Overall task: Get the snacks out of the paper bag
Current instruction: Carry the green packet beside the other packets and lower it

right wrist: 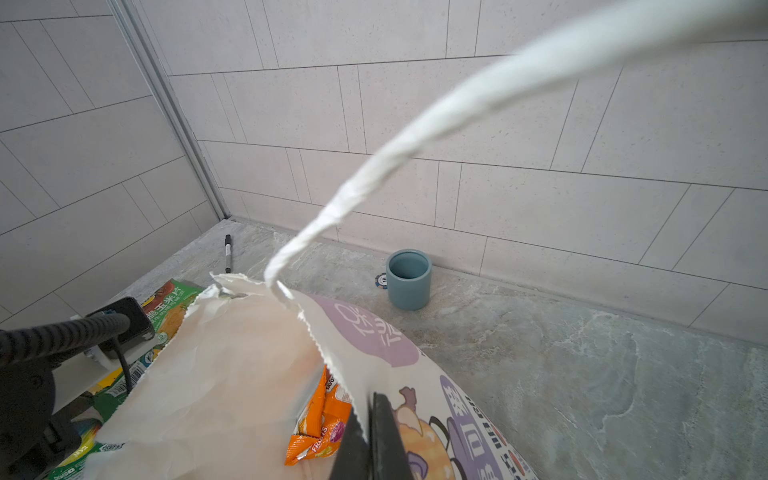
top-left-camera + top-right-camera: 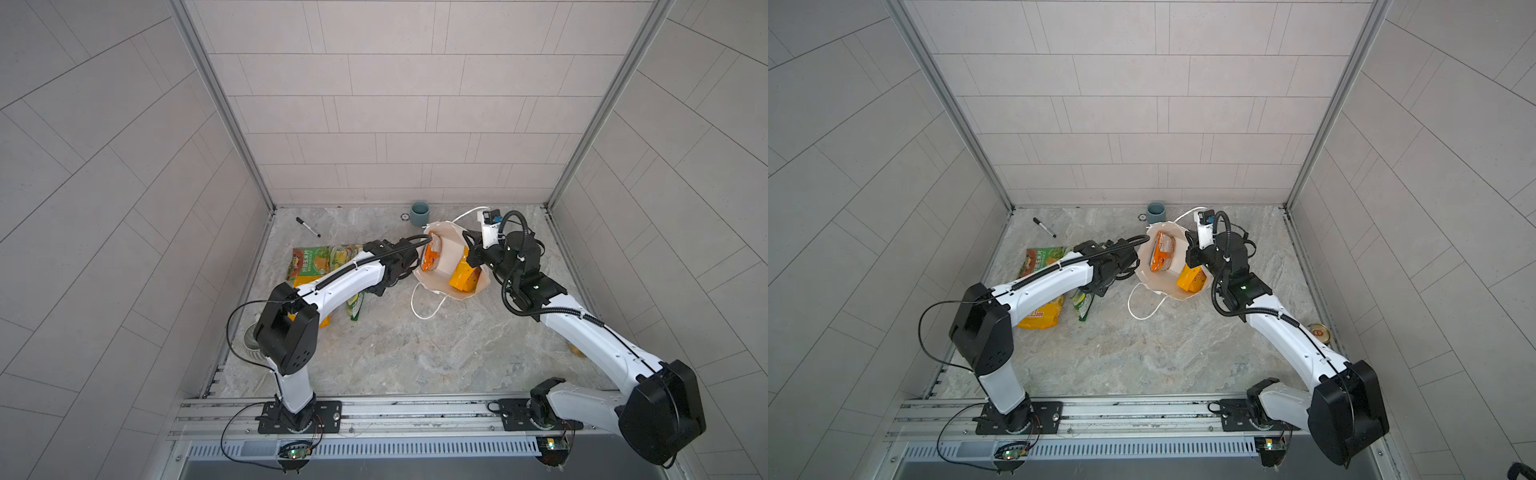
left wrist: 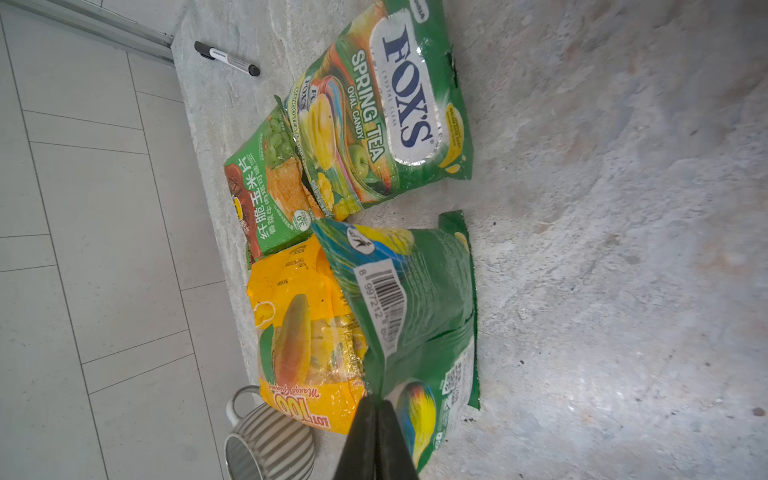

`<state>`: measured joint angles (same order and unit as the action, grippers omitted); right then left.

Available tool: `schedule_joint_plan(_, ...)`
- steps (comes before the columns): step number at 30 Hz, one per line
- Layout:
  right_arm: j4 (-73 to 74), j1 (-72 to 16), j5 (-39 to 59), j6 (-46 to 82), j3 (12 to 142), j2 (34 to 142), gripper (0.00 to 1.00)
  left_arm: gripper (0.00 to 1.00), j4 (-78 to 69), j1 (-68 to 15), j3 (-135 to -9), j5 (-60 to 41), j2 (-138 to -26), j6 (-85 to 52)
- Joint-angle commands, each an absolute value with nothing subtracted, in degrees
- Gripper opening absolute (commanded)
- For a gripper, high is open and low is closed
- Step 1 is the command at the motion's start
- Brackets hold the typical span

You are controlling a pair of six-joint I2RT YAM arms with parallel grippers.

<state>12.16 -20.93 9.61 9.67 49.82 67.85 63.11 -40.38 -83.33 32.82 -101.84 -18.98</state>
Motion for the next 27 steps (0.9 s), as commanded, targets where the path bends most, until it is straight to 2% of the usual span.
schedule_joint_plan(1,12.46,-20.73,9.12,9.42,51.15,66.88,0.00,0.05,61.43,-40.74,-82.88,28.77,-101.62,-18.63)
schedule_joint_plan(8,12.36,-20.68,9.06,9.31,50.98,66.53,0.00,0.00,57.52,-40.79,-80.85,21.73,-102.21,-22.01)
schedule_joint_plan(24,12.57,-20.57,9.31,9.48,50.79,66.62,0.00,0.00,47.68,-36.88,-76.56,17.76,-100.89,-28.57)
schedule_joint_plan(27,12.57,-20.56,9.27,9.50,50.71,66.60,0.00,0.03,46.71,-36.45,-75.96,17.62,-100.33,-29.49)
